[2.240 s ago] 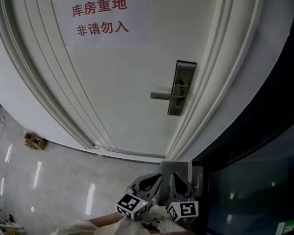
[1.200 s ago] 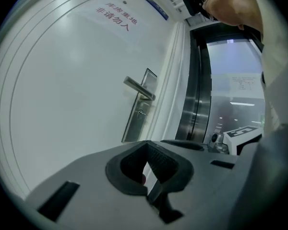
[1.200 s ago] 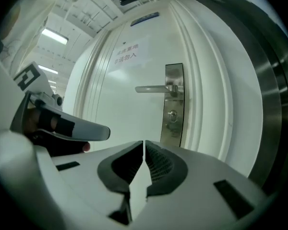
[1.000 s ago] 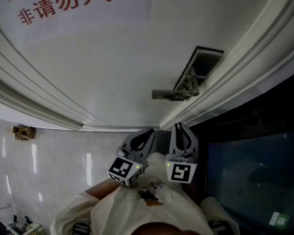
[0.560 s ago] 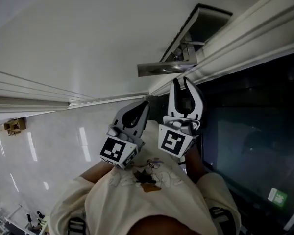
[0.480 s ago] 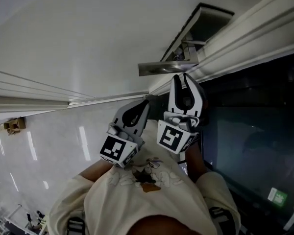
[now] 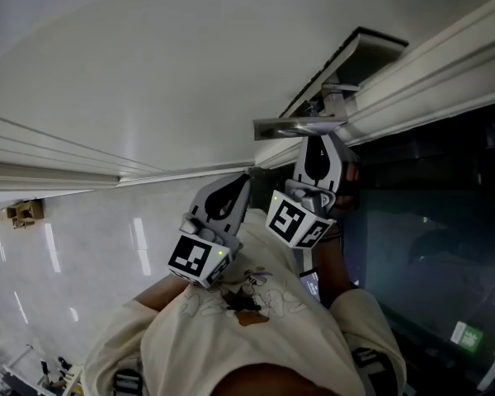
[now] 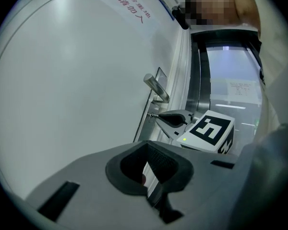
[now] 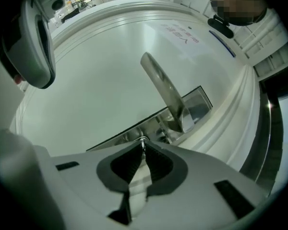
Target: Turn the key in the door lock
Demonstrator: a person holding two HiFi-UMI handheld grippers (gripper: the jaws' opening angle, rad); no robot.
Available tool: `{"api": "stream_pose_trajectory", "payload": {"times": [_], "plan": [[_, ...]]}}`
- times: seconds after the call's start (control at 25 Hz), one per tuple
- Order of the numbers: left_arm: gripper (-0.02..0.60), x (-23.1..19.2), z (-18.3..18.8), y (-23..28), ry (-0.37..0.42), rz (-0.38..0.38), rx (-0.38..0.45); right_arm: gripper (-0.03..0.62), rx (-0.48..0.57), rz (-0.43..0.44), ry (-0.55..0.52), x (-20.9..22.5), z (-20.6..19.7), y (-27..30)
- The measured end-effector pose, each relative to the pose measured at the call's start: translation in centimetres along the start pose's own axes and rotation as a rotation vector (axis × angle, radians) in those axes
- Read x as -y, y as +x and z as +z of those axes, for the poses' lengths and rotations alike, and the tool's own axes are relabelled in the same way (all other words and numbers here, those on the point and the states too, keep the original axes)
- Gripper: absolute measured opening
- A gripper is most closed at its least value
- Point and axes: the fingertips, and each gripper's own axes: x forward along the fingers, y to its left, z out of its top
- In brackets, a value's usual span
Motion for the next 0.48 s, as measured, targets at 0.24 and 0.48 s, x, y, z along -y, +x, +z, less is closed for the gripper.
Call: {"api": "stream_pose_trajectory", "payload": {"times": [0.24, 0.48], "plan": [[0.005, -0.14, -0.34, -0.56, -0.016, -0.001, 0.018, 0.015, 0.002, 0.006, 0.122, 0.13, 0.09, 0.19], [0.005, -0.04, -0.57, -0.66, -0.007, -0.004, 0.018, 0.015, 0.016, 0.079, 0.474, 0.35, -0.19, 0.27]]}}
